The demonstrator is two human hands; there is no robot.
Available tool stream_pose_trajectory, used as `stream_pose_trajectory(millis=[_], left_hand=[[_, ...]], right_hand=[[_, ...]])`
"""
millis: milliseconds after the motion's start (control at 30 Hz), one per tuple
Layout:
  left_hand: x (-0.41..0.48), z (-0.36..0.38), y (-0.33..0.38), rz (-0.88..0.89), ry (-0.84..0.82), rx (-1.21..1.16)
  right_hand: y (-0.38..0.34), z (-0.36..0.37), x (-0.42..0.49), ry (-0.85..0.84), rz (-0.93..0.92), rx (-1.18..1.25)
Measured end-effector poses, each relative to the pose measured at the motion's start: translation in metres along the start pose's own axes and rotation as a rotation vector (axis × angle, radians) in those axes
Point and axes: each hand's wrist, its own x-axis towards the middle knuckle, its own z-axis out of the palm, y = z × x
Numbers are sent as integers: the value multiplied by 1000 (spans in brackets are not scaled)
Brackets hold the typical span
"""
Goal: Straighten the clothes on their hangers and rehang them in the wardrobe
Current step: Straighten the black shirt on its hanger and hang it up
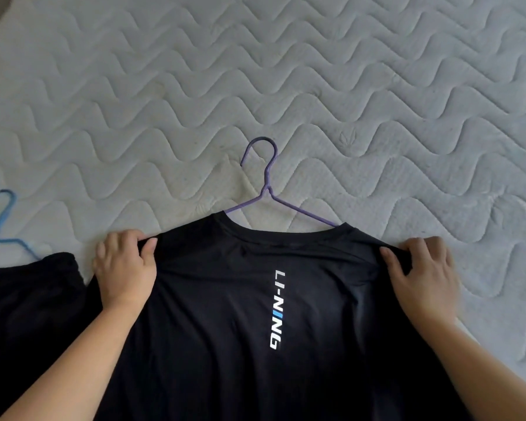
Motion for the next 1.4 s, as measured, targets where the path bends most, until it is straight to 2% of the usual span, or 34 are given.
stream_pose_trajectory(millis=[133, 233, 300, 400, 467, 667, 767, 900, 1200, 1400], left_hand=[[-2, -3, 6, 10, -30, 58], [-26, -21, 21, -75, -109, 33], [-61, -47, 30, -127, -95, -30], [-122, -94, 41, -86, -60, -102], [-164, -122, 47, -63, -100, -139], [-272, -194, 43, -61, -311, -136], [-309, -232, 42, -21, -317, -175], [-353, -280, 40, 26, -299, -201], [-449, -358, 26, -216, -348, -293], [-495, -394, -9, -313, -292, -310]], right_hand=[[0, -4, 1, -12, -29, 52], [6, -18, 1, -109, 0, 176], [13, -39, -11, -211, 63, 259], [46, -80, -64, -349, 223, 243], [75, -114, -114, -409, 324, 199], [131, -207, -249, -396, 522, 196], [146, -246, -293, -351, 549, 257], [160, -291, -330, -340, 515, 288], [172, -367, -362, -406, 382, 245], [136, -394, -366, -439, 302, 382]])
